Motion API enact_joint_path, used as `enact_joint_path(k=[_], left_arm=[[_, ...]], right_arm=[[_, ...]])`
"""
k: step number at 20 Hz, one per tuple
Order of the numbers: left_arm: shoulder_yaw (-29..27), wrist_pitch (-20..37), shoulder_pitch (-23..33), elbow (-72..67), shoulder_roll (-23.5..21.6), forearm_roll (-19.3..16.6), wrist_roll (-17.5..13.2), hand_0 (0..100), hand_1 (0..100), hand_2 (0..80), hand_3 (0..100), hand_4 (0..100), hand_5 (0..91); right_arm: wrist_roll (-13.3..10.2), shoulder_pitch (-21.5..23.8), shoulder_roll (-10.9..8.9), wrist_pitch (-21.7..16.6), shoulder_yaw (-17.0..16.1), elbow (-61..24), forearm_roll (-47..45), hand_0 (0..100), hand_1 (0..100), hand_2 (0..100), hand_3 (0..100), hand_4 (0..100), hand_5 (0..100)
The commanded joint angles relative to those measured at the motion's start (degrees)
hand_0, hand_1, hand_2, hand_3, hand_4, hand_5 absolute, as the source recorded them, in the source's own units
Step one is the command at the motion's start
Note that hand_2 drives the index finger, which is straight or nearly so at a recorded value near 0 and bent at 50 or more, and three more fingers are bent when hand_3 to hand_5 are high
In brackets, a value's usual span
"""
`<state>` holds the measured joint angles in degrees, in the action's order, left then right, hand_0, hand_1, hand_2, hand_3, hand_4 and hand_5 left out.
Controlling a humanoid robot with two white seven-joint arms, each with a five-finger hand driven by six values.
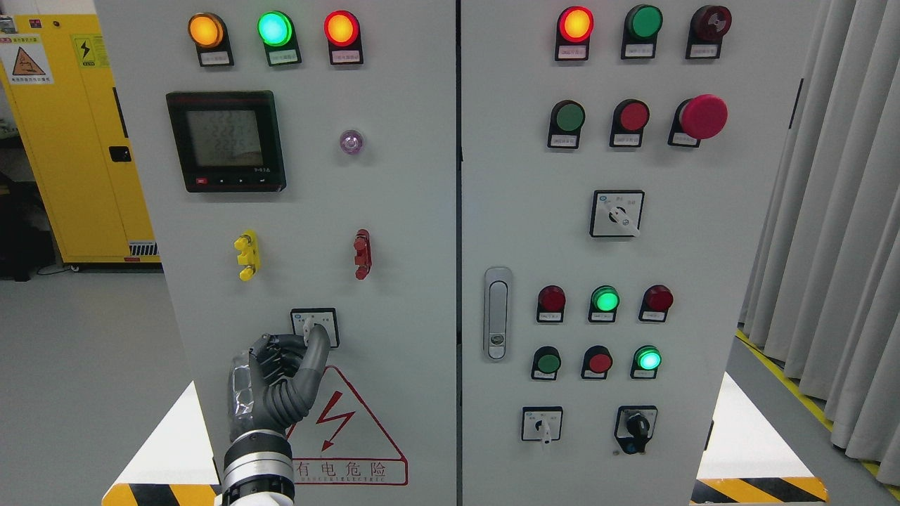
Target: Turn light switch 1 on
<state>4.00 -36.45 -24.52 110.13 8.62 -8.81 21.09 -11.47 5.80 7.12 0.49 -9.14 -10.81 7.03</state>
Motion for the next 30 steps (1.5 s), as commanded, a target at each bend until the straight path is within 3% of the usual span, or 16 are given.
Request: enact_joint_path(k=[1, 7, 15, 30], left_arm=[[0.04, -0.02, 0.09, 0.0, -0.01, 0.02, -0.08, 44, 59, 61.7, 87, 90, 87.7], [0.04, -0.46, 0.09, -0.09, -0.01, 0.02, -0.08, 47, 58, 62.7, 88, 90, 87.8], [0.04, -1.08, 0.09, -0.09, -0.01, 0.02, -0.17, 37, 57, 64.0, 88, 90, 87.8], [0.48, -0.99, -0.35, -0.18, -0.01, 0.02, -0.43, 34, 54, 63.6, 88, 90, 87.8]], right_arm=[[0.04, 0.0, 0.0, -0.05, 0.0, 0.0, 0.0, 0, 50, 4, 0, 0, 0], [0.04, 0.0, 0.0, -0.05, 0.0, 0.0, 0.0, 0, 50, 4, 0, 0, 0], [0.04, 0.0, 0.0, -0.05, 0.0, 0.0, 0.0, 0, 50, 4, 0, 0, 0], [0.04, 0.0, 0.0, -0.05, 0.0, 0.0, 0.0, 0, 50, 4, 0, 0, 0]])
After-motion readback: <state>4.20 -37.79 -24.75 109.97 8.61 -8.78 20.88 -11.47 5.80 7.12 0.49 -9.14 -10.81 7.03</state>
